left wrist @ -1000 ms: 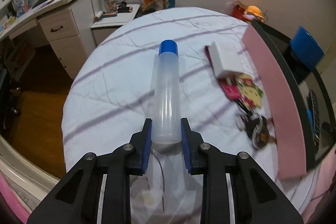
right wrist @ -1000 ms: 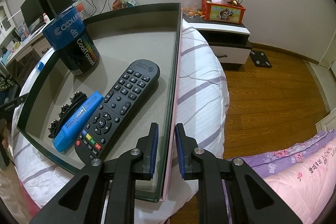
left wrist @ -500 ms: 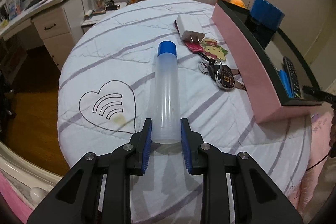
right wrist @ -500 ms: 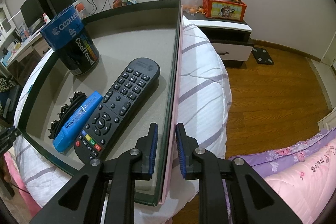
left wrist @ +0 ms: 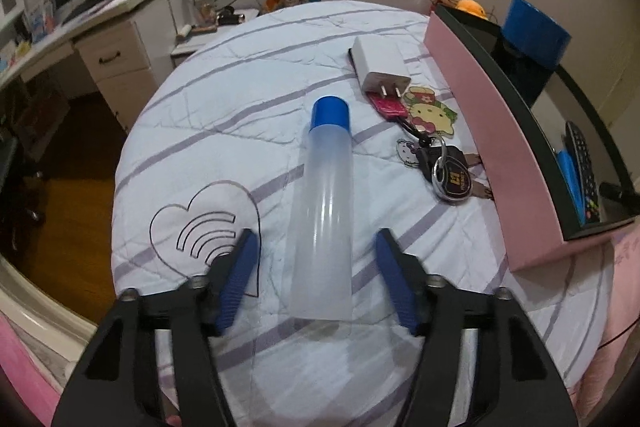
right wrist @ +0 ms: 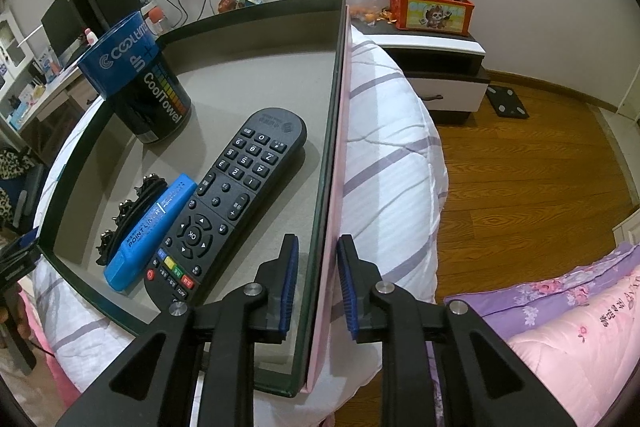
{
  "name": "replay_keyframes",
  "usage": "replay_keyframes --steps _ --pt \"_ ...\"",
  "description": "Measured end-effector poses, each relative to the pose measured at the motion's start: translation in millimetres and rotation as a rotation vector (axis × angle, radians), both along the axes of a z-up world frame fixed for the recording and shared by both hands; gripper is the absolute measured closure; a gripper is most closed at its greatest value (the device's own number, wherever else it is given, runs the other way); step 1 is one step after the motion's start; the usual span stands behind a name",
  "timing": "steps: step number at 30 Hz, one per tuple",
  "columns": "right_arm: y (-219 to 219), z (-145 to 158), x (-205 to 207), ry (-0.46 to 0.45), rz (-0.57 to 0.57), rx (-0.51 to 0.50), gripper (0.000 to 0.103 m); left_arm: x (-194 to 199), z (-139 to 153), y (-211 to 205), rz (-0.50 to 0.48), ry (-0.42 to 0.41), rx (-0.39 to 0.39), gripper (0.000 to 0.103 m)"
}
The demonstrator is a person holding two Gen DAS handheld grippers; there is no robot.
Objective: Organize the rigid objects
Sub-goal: 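Carry the bottle into the tray beside the cup and release it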
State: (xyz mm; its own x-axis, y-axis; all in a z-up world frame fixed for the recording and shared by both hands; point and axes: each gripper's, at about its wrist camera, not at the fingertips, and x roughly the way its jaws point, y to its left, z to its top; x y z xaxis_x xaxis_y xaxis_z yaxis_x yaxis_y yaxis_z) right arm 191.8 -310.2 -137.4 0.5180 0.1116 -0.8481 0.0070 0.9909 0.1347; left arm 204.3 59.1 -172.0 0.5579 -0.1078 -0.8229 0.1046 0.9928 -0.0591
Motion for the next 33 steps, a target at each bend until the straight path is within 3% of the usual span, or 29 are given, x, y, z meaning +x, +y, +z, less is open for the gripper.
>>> replay_keyframes --steps 1,2,8,14,23,33 --pt "-0.3 -0.6 0.1 0.000 0.001 0.002 0.082 0.6 0.3 -0.2 -0.009 -0.002 -0.008 0.074" --pt "-0.2 -1.0 0.3 -0.001 0.002 0.003 0.082 1.1 1.0 0.0 -0.016 -0.004 -0.019 0.078" --pt "-0.9 -2.5 1.1 -0.004 0.006 0.010 0.081 -2.0 2.8 7.9 -0.013 -0.012 -0.127 0.078" --pt "-0.6 -2.5 0.8 -0.005 0.008 0.012 0.081 -11.8 15.6 0.2 -0.018 -0.045 -0.112 0.078" --pt "-0.7 -2.9 0.7 -0.005 0.007 0.012 0.080 -30.1 57.7 -18.9 -0.079 -0.141 -0.107 0.078" --pt "-0.7 -2.6 0.8 -0.007 0.007 0.014 0.080 -44.9 80.1 -76.6 -0.250 -0.174 -0.111 0.078"
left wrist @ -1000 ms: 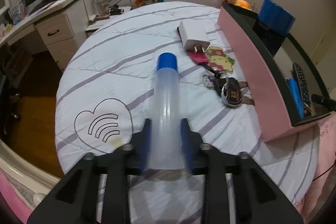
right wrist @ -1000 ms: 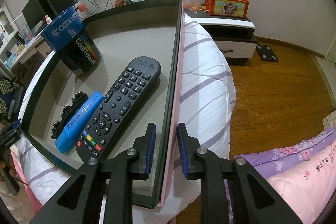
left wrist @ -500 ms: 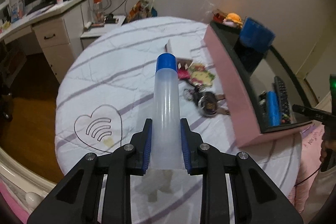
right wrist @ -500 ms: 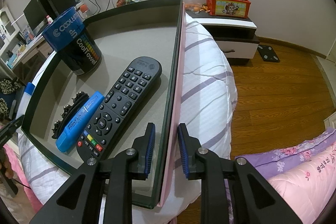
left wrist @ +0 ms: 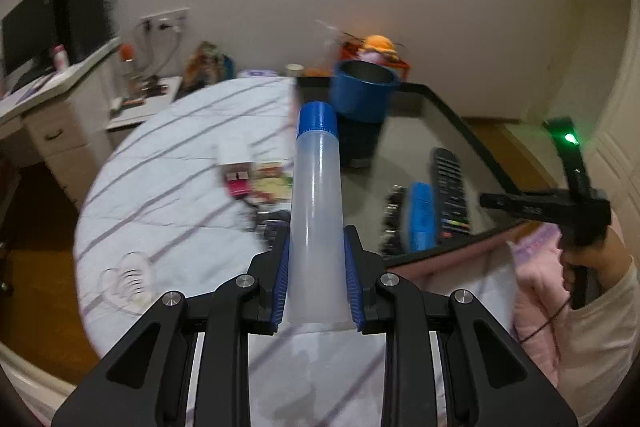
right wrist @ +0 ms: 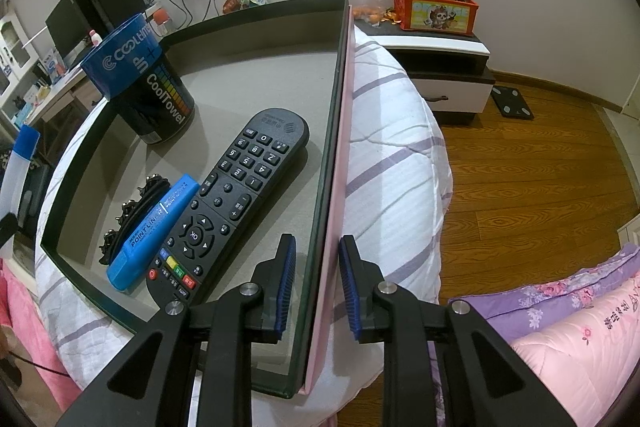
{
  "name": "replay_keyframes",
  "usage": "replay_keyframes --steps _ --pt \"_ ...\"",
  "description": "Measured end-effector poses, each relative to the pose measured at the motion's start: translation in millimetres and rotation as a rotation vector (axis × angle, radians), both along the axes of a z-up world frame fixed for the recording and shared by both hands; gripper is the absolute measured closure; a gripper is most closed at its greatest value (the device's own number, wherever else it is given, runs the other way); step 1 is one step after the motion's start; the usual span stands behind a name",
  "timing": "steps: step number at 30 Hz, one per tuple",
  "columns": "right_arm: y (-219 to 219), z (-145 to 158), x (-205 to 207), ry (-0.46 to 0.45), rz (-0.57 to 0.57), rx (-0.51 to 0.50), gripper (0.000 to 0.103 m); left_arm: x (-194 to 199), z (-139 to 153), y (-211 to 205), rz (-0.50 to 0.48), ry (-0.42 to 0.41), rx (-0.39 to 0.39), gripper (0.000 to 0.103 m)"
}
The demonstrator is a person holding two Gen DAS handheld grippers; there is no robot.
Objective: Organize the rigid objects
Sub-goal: 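Carry the bottle into the tray beside the cup and release it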
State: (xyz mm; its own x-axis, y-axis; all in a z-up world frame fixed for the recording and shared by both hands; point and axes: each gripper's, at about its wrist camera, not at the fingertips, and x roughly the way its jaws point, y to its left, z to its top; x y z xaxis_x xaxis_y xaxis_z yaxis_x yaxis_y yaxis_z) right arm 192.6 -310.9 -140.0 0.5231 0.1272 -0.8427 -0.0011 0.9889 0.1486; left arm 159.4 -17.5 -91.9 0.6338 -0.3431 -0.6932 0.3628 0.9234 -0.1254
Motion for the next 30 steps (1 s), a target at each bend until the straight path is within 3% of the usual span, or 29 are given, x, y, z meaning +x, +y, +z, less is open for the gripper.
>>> replay_keyframes --steps 5,9,19,30 --pt "-0.2 -0.4 0.0 0.000 0.002 -0.001 0.080 5.9 -1.2 -37.9 -0.067 0.013 0.022 0.078" --pt "0.9 0.6 0.6 0.001 0.004 -0.002 0.080 21.6 -9.9 -58.2 -0.066 0.066 0.037 0.078" --pt "0.5 0.6 0.9 0.000 0.006 -0.004 0.079 54.2 -28.7 -74.2 -0.041 0.145 0.072 0.078" --pt "2.3 1.7 -0.8 -0.001 0.017 -0.017 0.079 84.4 -41.8 -88.3 -0.031 0.178 0.092 0.078"
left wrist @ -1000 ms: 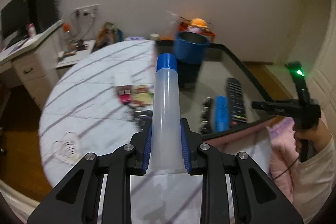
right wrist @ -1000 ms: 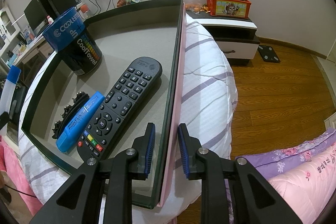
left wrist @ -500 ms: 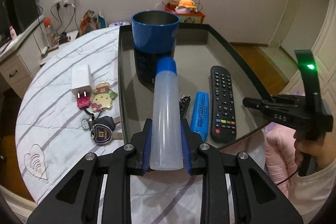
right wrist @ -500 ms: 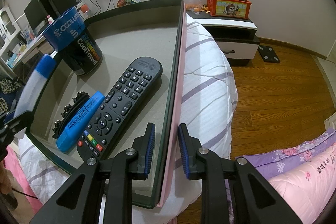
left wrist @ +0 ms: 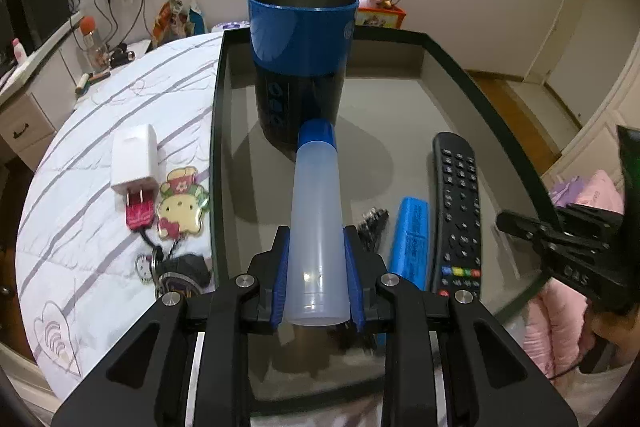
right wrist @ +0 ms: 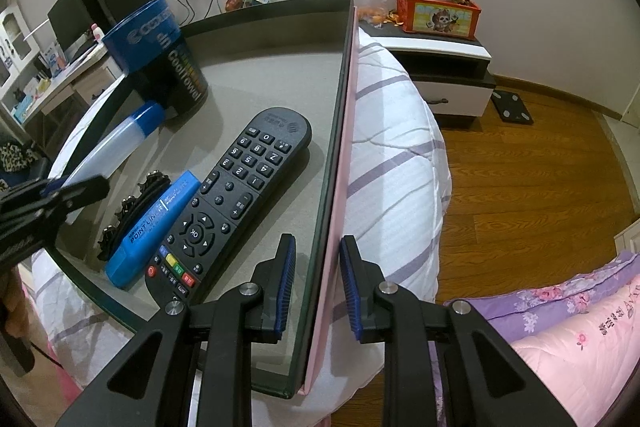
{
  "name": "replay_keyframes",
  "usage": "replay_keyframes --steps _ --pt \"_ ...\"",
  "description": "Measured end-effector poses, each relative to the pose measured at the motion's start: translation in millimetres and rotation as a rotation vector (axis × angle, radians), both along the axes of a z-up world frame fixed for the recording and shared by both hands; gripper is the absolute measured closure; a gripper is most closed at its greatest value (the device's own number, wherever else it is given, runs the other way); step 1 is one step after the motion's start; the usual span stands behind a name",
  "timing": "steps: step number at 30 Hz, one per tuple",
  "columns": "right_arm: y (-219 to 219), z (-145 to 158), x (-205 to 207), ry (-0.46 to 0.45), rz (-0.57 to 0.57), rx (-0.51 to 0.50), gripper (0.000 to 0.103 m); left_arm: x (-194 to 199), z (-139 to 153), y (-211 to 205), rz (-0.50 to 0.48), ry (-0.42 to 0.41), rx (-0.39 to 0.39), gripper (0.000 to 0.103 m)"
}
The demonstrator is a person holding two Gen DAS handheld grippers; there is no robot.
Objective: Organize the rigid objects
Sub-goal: 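Carry the bottle into the tray beside the cup and release it, then move the left gripper back over the bed to the keys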
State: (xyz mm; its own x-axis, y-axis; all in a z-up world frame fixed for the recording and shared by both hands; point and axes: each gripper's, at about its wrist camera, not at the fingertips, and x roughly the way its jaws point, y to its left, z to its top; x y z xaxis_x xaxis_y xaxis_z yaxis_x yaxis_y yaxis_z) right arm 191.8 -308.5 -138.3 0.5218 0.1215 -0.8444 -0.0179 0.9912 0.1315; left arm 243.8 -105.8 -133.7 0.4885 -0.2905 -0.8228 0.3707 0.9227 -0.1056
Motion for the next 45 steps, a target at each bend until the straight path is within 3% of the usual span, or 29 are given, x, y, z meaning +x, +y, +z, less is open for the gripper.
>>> replay_keyframes --steps 15,17,19,20,22,31,45 --pt "1.7 1.1 -0.5 0.004 0.001 -0.003 0.079 -0.9 0.4 -2.8 0.012 -0.007 0.019 0.076" --pt "2.0 1.4 -0.4 0.005 0.000 -0.002 0.079 -2.5 2.8 -0.2 0.008 -0.007 0.003 0.069" --pt "1.9 1.7 -0.5 0.006 0.000 -0.002 0.079 -7.8 8.5 3.1 -0.004 -0.018 -0.030 0.043" --pt "2.0 1.6 -0.3 0.006 0.000 -0.001 0.079 -10.6 11.4 3.7 -0.017 -0.024 -0.047 0.038" --pt "1.7 0.2 -0.3 0.008 -0.007 0.003 0.079 -20.5 19.7 6.6 -0.015 -0.055 -0.050 0.018" --pt "-0.1 -2.3 -0.7 0.011 -0.004 -0.004 0.079 -53.0 43.9 46.2 0.065 -0.173 -0.012 0.014" --pt "2.3 -1.3 -0.4 0.013 -0.012 -0.015 0.079 -84.9 50.4 133.3 0.257 -0.244 0.051 0.005"
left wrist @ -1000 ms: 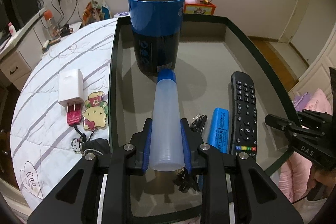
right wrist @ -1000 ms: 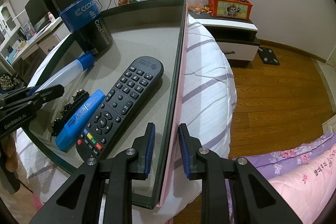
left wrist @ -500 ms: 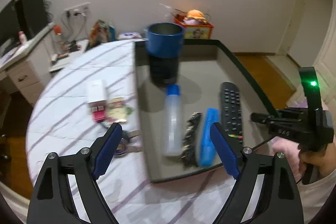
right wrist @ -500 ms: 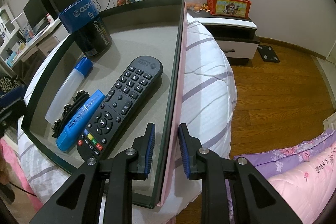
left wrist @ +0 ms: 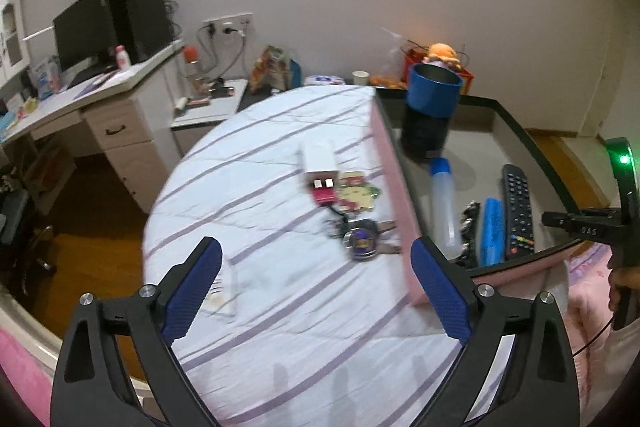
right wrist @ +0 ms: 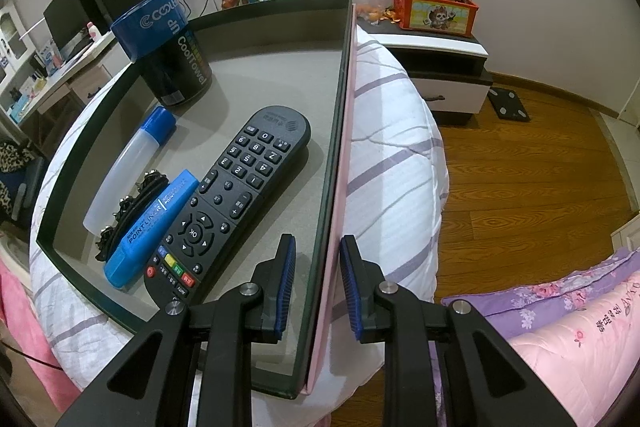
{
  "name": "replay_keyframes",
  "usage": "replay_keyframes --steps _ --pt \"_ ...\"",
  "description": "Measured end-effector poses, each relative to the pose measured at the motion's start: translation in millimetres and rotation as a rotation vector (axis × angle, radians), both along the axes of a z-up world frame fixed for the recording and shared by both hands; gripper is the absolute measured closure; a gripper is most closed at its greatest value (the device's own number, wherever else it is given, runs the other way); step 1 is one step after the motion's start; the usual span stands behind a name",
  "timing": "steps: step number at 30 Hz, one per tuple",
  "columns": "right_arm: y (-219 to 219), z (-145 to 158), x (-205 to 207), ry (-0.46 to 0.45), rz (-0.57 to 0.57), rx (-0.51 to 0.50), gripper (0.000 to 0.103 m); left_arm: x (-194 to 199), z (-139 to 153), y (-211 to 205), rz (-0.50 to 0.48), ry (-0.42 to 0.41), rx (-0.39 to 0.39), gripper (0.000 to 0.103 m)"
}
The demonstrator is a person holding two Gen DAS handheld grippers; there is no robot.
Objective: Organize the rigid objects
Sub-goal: 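Move the left gripper back over the bed to the keys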
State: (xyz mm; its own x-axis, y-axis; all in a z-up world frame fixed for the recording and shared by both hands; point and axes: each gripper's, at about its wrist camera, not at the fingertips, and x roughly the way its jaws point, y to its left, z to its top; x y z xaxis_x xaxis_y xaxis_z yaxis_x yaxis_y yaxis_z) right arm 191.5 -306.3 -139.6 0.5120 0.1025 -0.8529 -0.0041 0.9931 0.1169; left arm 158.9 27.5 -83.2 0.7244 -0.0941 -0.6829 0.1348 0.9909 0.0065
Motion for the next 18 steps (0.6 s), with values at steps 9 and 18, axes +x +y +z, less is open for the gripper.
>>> replay_keyframes --steps 9,18 --pt "0.9 1.9 -0.1 0.002 -0.006 -0.005 0.079 -9.5 -10.8 37.0 0.075 0.013 0.012 0.001" --pt "1.2 1.3 0.3 -0.001 -0.006 -0.005 0.079 -1.3 -32.8 38.3 0.064 0.072 0.011 0.001"
